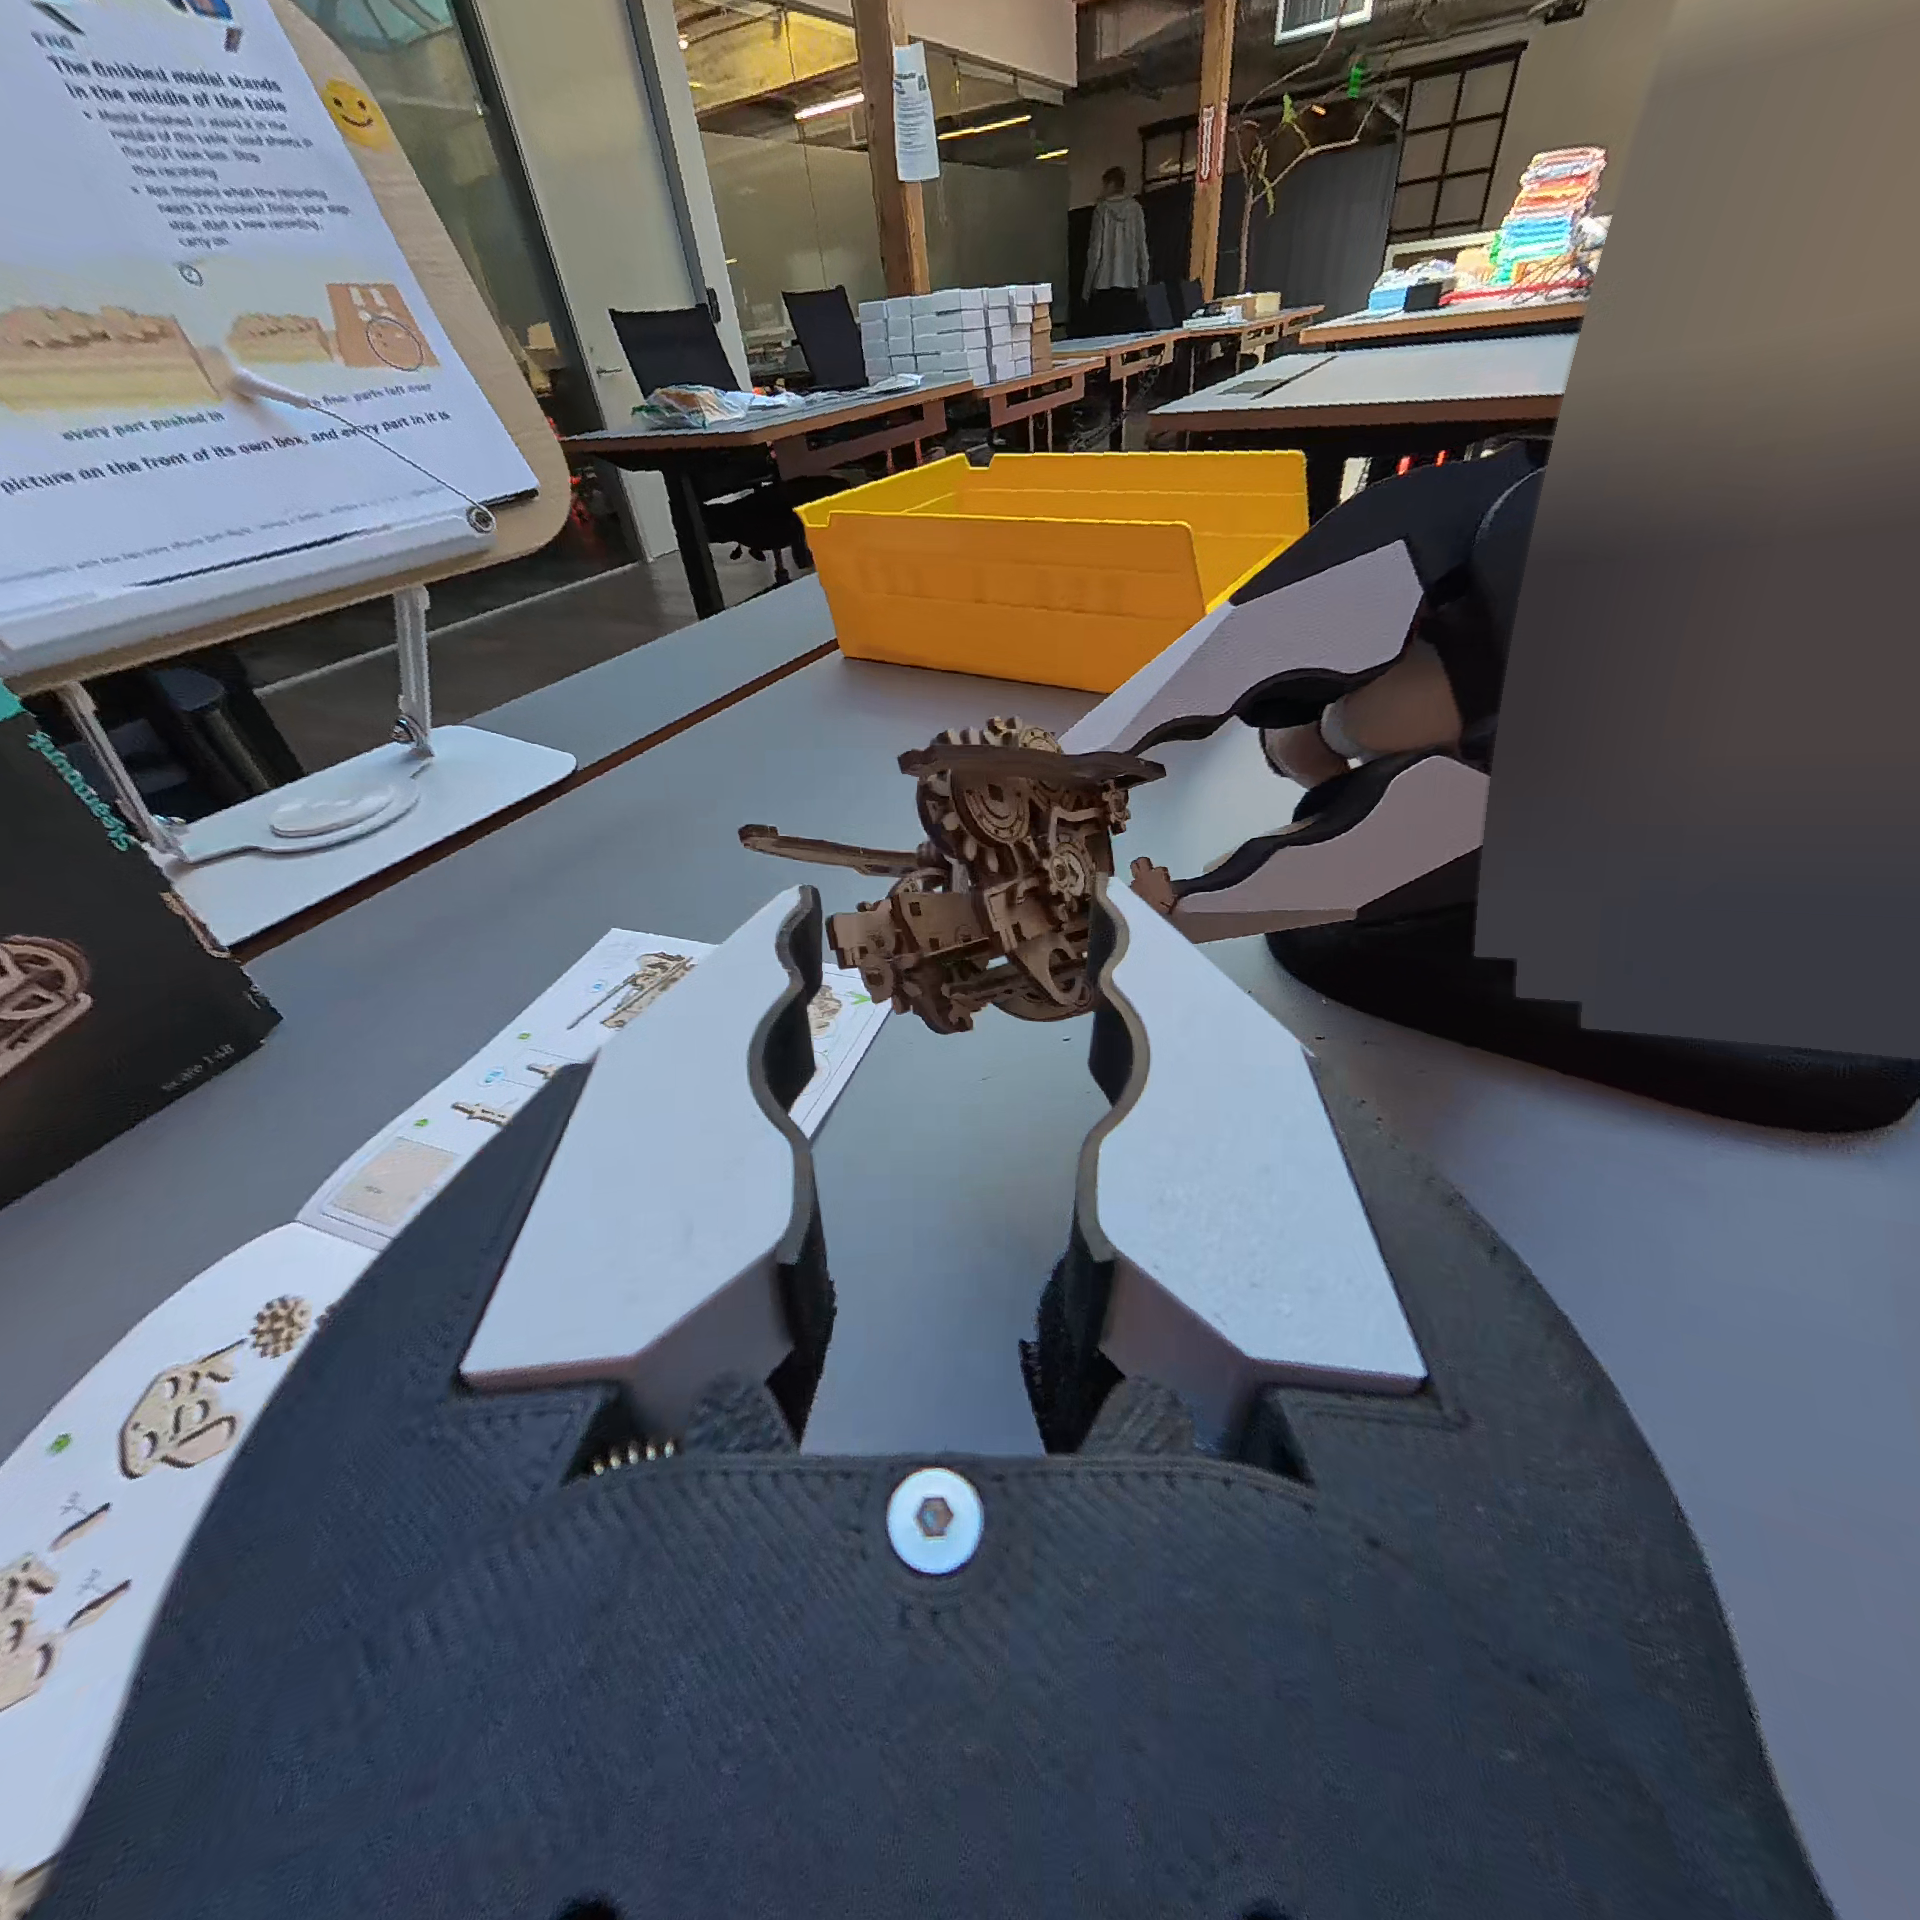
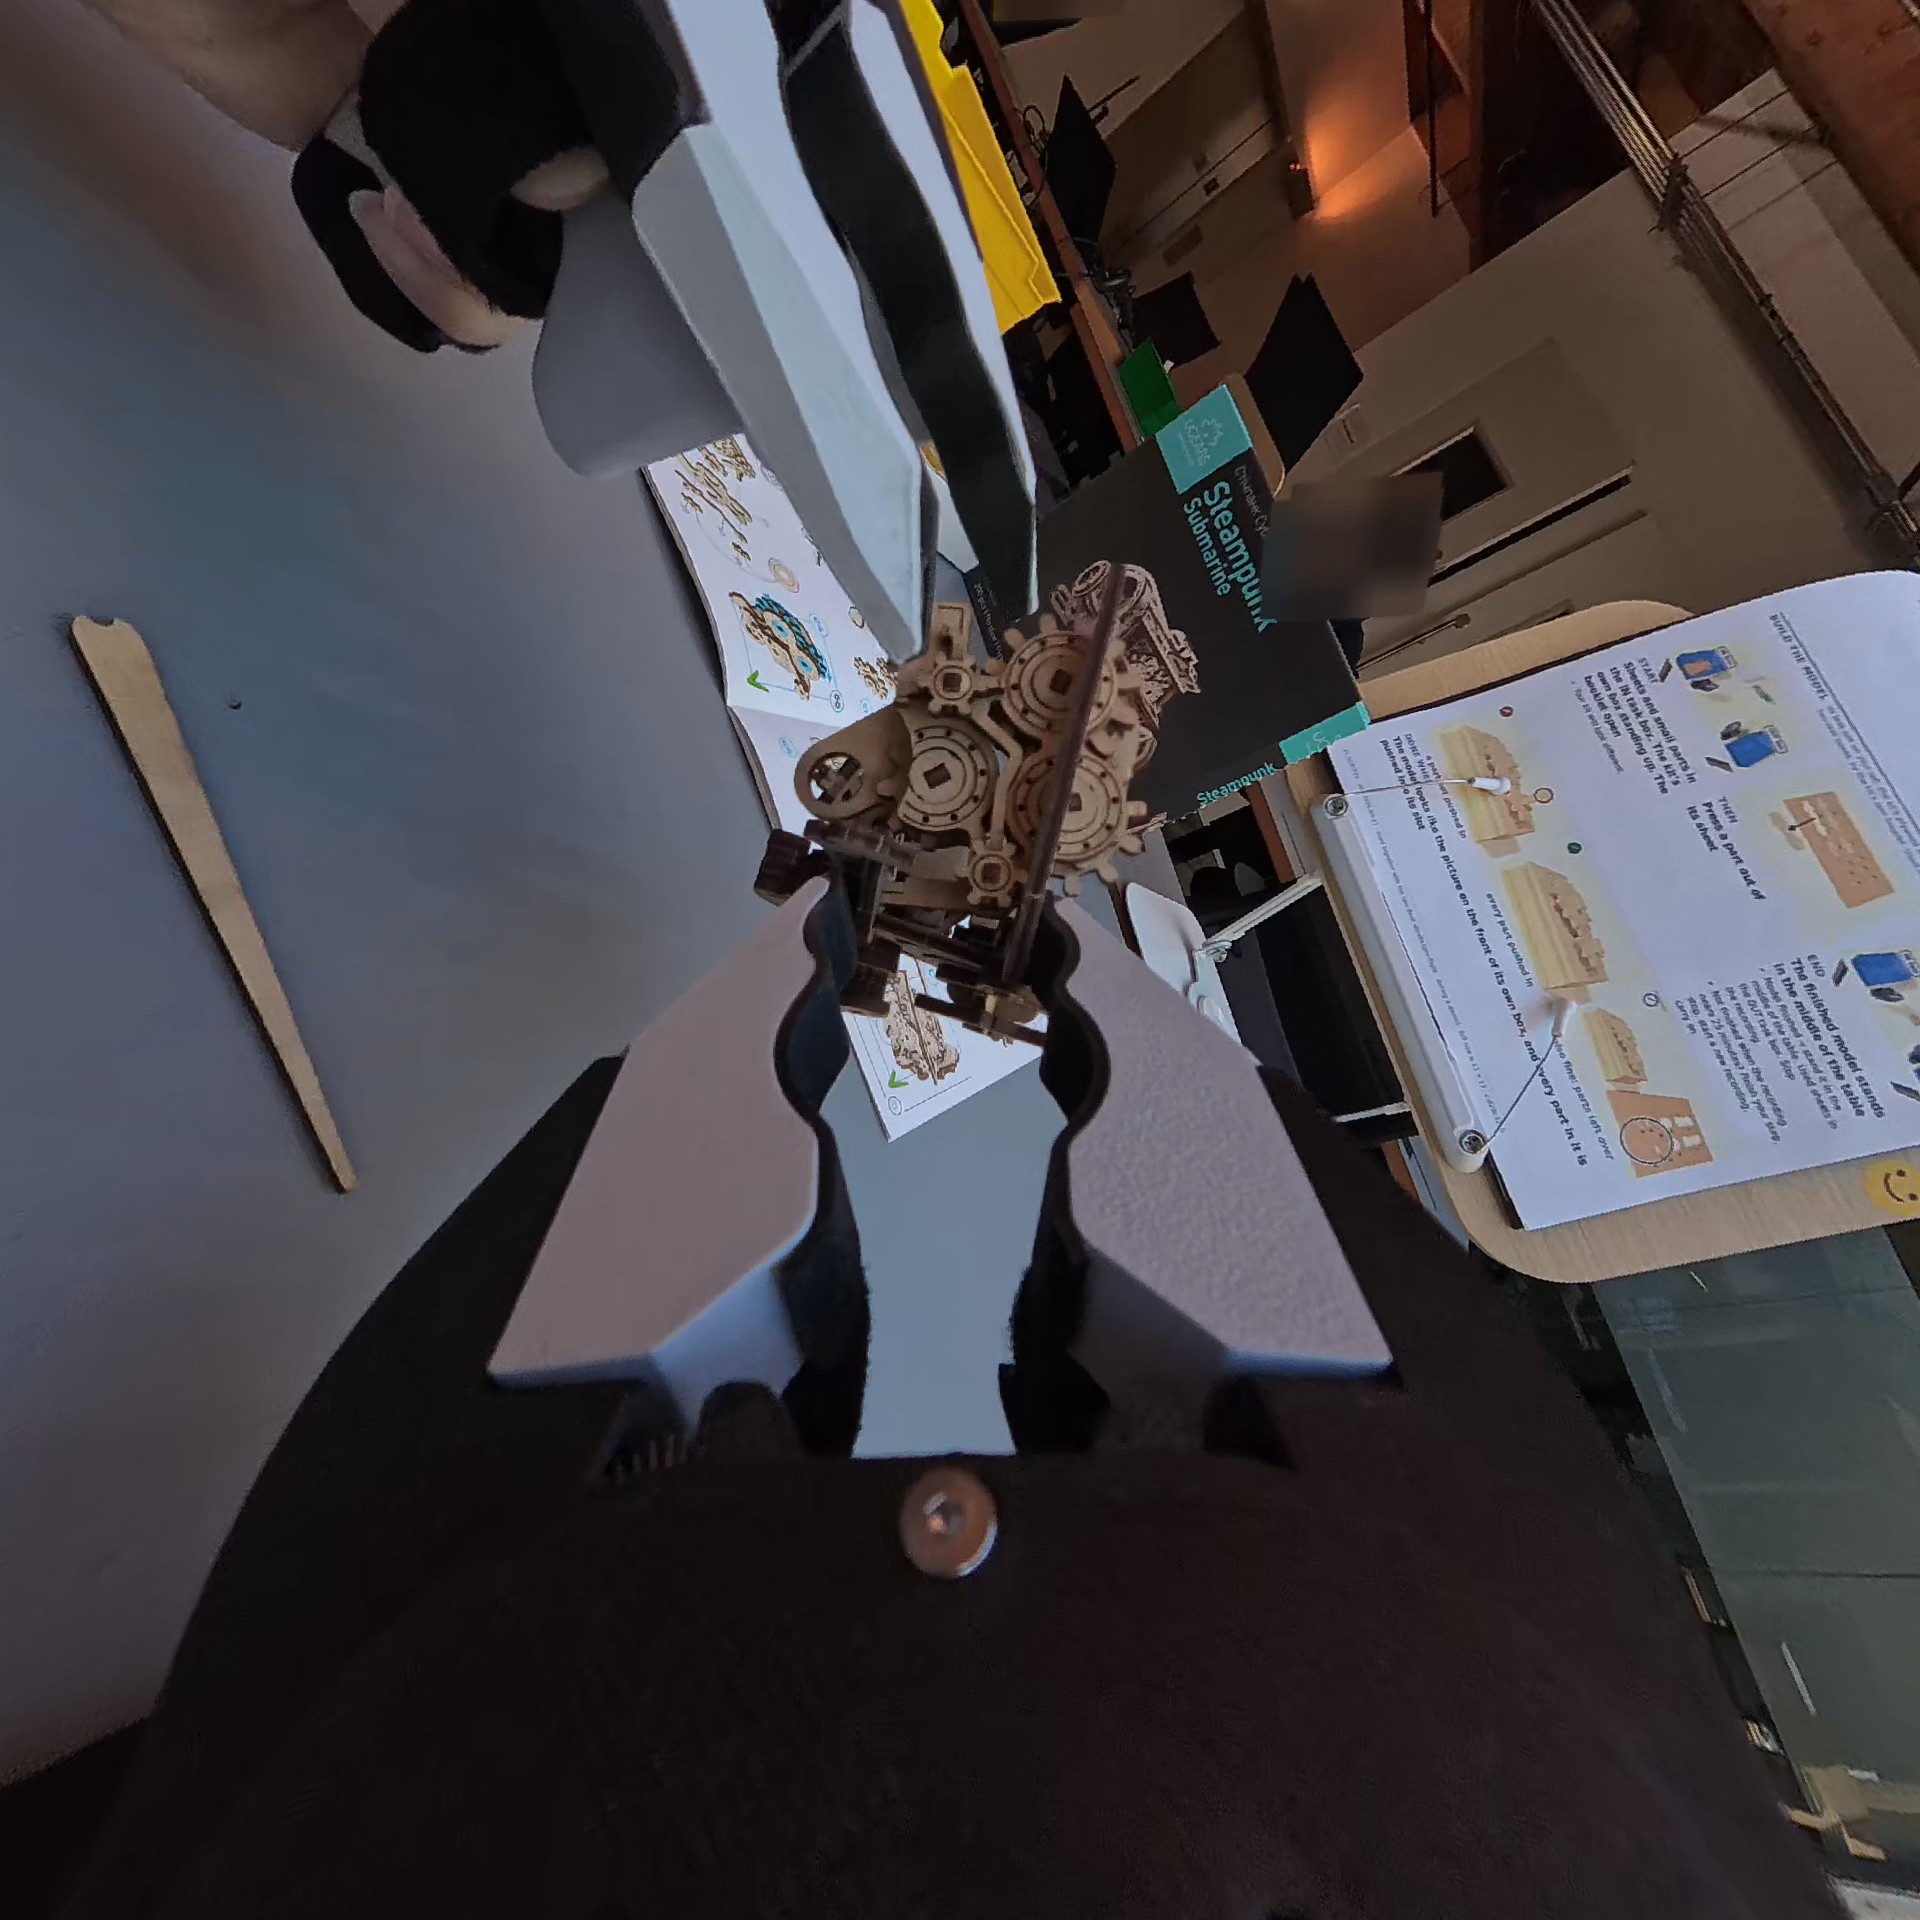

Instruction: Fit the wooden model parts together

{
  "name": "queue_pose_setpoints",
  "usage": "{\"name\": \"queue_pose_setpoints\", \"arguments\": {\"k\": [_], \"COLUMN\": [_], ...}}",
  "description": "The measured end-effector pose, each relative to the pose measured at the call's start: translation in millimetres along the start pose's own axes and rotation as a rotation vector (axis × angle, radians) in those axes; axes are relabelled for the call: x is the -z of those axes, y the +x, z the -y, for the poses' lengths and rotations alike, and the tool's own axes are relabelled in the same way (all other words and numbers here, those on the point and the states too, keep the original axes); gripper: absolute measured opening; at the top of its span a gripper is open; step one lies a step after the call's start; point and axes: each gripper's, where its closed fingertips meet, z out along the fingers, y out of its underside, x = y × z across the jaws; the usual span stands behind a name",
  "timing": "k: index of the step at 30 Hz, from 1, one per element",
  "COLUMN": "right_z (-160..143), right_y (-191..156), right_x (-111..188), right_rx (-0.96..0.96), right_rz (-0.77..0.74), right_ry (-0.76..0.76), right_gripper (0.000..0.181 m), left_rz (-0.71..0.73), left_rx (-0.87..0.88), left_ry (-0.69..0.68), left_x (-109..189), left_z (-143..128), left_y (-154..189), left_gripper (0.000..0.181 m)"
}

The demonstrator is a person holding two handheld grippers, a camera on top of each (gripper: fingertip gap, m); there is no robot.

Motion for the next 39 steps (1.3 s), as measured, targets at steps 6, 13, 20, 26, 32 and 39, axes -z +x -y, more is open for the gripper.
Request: {"name": "queue_pose_setpoints", "arguments": {"k": [6, 13, 20, 26, 32, 39], "right_z": [4, 5, 7, 11, 14, 15], "right_y": [-6, -12, -11, -10, -16, -16], "right_x": [-1, -1, -1, 0, 0, 0], "right_rx": [0.038, 0.065, 0.058, 0.08, 0.154, 0.146], "right_rz": [0.01, 0.011, 0.01, -0.003, -0.006, 0.0], "right_ry": [0.01, 0.016, 0.021, 0.037, 0.044, 0.05], "right_gripper": [0.033, 0.033, 0.033, 0.033, 0.033, 0.033], "left_rz": [-0.113, -0.129, -0.115, -0.126, -0.238, -0.274], "left_rx": [0.088, 0.13, 0.089, 0.13, 0.367, 0.301], "left_ry": [0.017, -0.043, -0.032, 0.018, 0.062, -0.027], "left_x": [1, -3, -1, 2, 2, -4], "left_z": [3, -8, -3, 4, 12, -4], "left_y": [11, 13, 14, 13, 13, 25], "left_gripper": [0.027, 0.023, 0.022, 0.034, 0.046, 0.019]}}
